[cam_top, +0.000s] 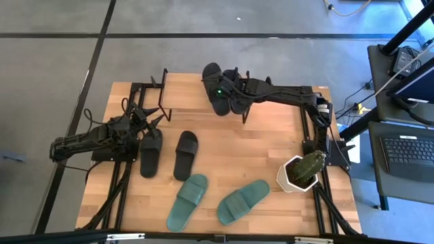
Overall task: Pick and place slides into the shelf
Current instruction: Put the black slide on the shelf
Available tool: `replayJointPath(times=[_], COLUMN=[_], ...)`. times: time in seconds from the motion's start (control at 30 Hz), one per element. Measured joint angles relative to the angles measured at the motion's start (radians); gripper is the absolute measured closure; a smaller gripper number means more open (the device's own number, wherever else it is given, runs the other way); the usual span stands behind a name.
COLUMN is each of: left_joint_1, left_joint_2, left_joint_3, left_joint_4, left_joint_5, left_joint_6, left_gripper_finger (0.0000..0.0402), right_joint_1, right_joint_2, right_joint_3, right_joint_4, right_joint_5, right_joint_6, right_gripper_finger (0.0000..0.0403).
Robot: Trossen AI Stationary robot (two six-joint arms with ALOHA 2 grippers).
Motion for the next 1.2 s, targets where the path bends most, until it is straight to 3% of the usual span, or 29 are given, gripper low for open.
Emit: replayJointPath(times=[0.93, 1.2], left_joint_1=[0.0, 0.0], left_joint_2=[0.0, 0.0], left_joint_3=[0.0, 0.0], left_joint_4=[0.0, 0.0], left_joint_5=[0.0, 0.0], left_joint_6=[0.0, 0.0], left_gripper_finger=[0.023, 0.023], right_joint_1=[-0.002, -0.002], right_joint_2=[-0.001, -0.001], right_joint_3=[0.001, 0.001], right_joint_4=[-0.004, -0.003], right_joint_5=[0.0, 0.0], right_joint_6=[-0.026, -0.046], right_gripper_finger=[0.0366, 0.0315])
